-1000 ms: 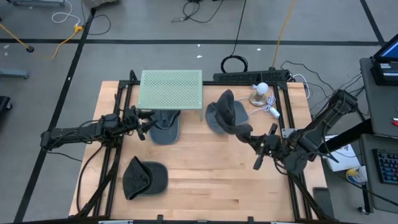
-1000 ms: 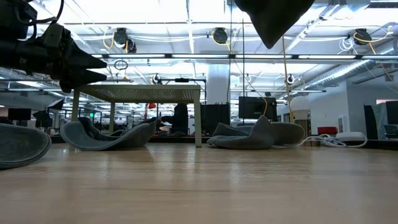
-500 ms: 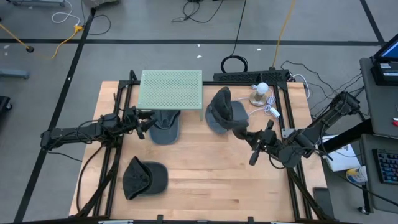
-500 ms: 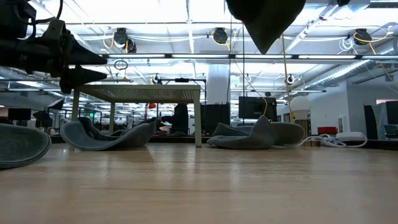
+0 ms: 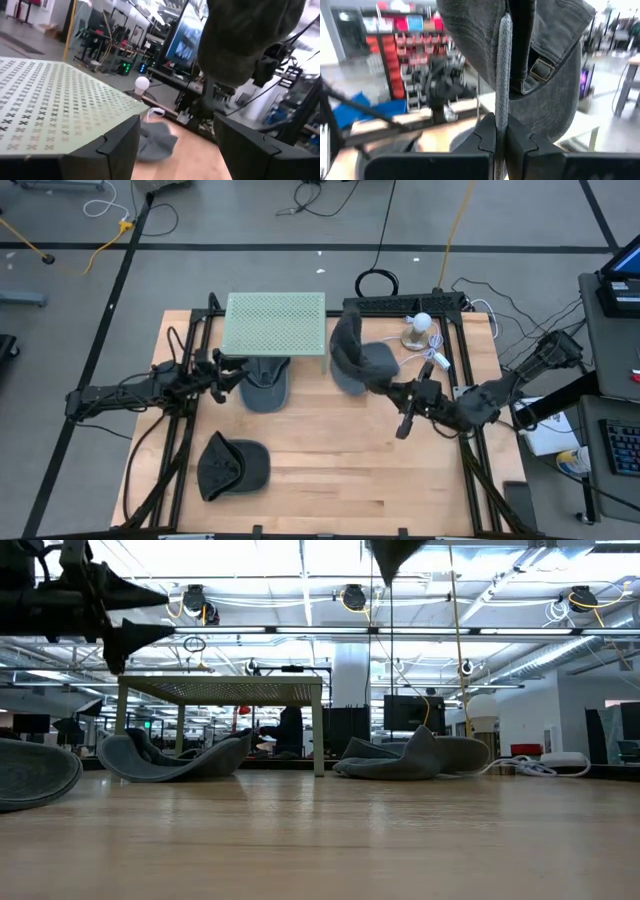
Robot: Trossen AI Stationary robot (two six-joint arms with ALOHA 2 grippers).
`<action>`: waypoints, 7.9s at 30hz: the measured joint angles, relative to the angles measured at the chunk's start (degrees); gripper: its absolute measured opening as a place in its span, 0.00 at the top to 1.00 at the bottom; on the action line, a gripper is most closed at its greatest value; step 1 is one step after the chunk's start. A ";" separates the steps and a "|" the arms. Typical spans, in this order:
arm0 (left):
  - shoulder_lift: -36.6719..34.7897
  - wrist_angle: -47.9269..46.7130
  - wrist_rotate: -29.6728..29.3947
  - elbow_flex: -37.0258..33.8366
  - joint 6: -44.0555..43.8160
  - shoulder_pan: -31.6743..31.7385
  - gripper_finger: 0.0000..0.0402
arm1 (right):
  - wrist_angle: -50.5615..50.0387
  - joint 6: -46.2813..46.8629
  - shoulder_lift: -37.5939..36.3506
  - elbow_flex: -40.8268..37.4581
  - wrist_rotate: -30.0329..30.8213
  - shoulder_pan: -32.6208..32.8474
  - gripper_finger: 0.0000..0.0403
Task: Pick & Place hat
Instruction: Put the black cap on the shelf
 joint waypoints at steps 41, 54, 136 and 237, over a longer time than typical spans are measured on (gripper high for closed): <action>33.66 -9.08 9.54 49.61 -22.15 -0.72 0.36 | 32.90 -23.79 13.37 14.66 -32.43 -18.99 0.98; 49.22 -9.16 12.23 64.04 -18.99 -0.72 0.36 | 30.82 -24.46 22.40 28.53 -43.53 -22.48 0.98; 58.32 -5.03 30.80 77.83 -40.91 9.27 0.98 | -1.16 -36.53 17.19 31.36 -29.76 -13.76 0.51; 76.12 -76.35 52.99 77.76 -8.68 64.39 0.98 | -13.00 -37.77 16.28 31.34 -17.62 -6.70 0.55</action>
